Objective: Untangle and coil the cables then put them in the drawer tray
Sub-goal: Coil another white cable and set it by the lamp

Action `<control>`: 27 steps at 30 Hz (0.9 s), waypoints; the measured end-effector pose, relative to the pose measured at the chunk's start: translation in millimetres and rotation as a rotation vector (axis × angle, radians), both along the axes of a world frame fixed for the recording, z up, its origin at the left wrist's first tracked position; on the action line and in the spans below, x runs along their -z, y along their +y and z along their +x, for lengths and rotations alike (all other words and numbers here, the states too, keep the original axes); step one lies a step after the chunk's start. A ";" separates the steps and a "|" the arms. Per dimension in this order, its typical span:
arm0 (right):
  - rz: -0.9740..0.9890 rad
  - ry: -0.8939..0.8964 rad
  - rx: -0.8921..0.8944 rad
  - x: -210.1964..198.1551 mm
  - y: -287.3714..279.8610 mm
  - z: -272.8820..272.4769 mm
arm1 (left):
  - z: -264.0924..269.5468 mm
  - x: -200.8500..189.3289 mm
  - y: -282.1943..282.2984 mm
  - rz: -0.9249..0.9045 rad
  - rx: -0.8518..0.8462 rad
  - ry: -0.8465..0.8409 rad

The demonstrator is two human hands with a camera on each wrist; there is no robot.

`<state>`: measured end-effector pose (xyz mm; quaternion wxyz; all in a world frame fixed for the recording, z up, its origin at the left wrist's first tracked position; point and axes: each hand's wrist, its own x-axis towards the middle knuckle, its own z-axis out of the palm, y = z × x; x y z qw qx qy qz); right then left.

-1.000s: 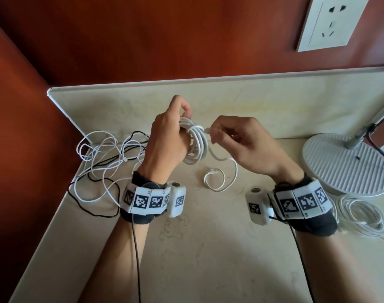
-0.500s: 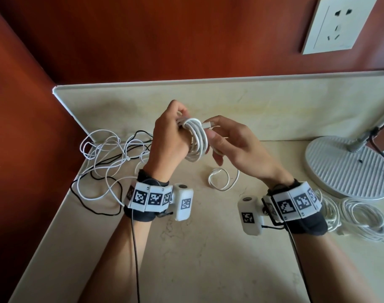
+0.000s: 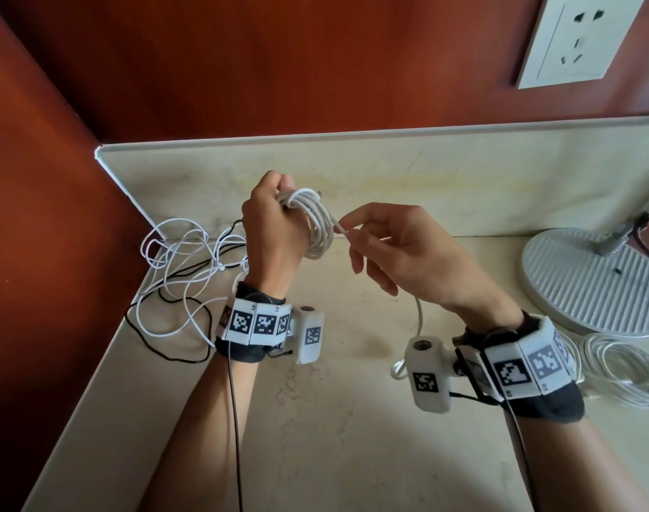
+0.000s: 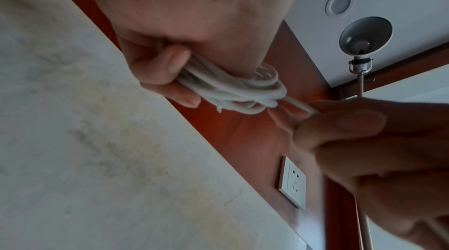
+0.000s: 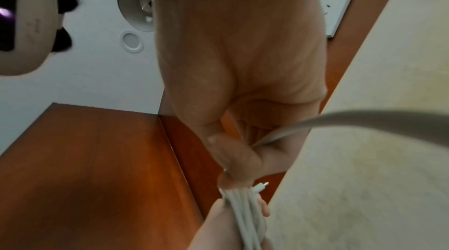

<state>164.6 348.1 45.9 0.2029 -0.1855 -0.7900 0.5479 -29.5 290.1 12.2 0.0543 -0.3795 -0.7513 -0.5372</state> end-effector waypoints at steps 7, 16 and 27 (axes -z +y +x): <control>-0.175 -0.056 -0.247 1.2 -11.1 -3.2 | -2.0 -15.6 -1.5 0.128 0.065 -0.470; -0.391 -0.336 -0.410 43.3 18.0 -11.9 | -16.1 -2.4 -19.1 0.018 1.090 -0.886; -0.737 -0.224 -0.200 37.5 47.0 0.0 | 24.8 -7.2 -31.2 -0.459 0.873 0.011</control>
